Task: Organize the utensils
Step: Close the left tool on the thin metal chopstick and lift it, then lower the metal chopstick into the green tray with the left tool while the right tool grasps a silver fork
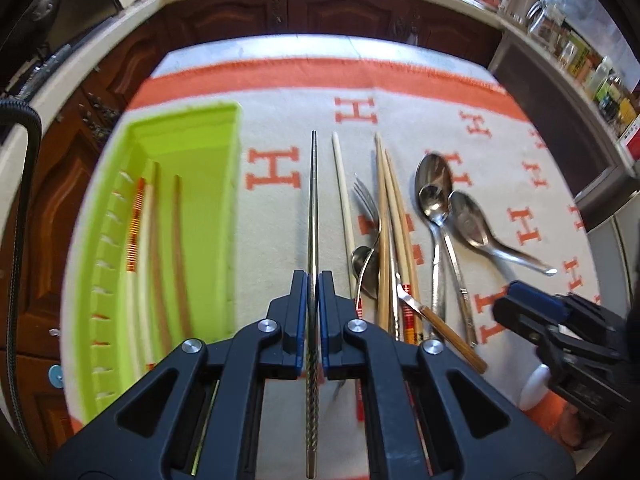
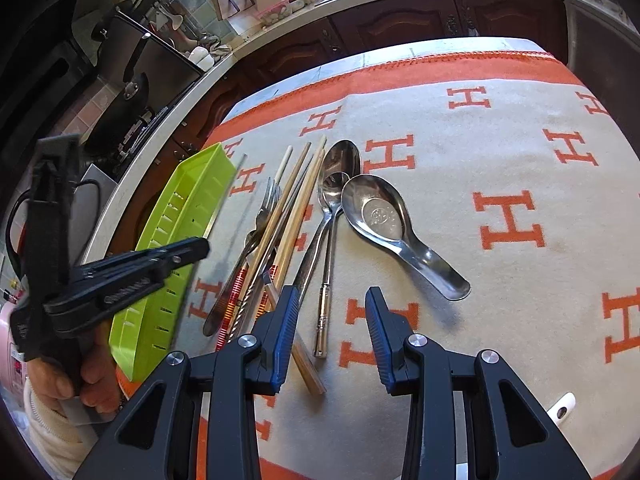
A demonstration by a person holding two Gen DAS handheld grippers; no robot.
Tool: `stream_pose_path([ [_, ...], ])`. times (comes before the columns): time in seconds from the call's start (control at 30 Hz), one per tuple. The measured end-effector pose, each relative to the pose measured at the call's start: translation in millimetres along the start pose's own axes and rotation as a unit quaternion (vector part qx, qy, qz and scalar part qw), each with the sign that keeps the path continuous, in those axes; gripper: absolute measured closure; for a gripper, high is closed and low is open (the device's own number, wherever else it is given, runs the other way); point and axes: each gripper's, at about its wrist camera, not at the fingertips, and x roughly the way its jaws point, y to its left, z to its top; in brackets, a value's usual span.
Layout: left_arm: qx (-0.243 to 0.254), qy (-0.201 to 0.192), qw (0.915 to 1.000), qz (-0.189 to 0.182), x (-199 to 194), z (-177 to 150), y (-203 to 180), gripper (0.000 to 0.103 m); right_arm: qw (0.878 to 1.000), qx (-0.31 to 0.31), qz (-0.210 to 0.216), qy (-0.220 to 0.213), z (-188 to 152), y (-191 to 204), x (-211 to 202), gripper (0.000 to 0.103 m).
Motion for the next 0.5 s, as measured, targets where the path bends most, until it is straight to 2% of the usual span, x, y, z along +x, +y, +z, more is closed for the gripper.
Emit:
stream_pose_path([
  [0.1, -0.002, -0.022, 0.9998, 0.003, -29, 0, 10, 0.100, 1.000, -0.005, -0.001, 0.001, 0, 5, 1, 0.068],
  [0.3, -0.011, -0.063, 0.9974, 0.034, -75, -1, 40, 0.100, 1.000, -0.026, -0.003, 0.004, 9, 27, 8, 0.068],
  [0.37, -0.012, -0.072, 0.9956, 0.059, -80, -3, 52, 0.100, 0.999, -0.034, -0.005, 0.000, 15, 36, 10, 0.068],
  [0.5, -0.024, -0.067, 0.9948, 0.072, -73, -12, 78, 0.100, 0.999, -0.049, -0.013, -0.009, 31, 57, 17, 0.068],
])
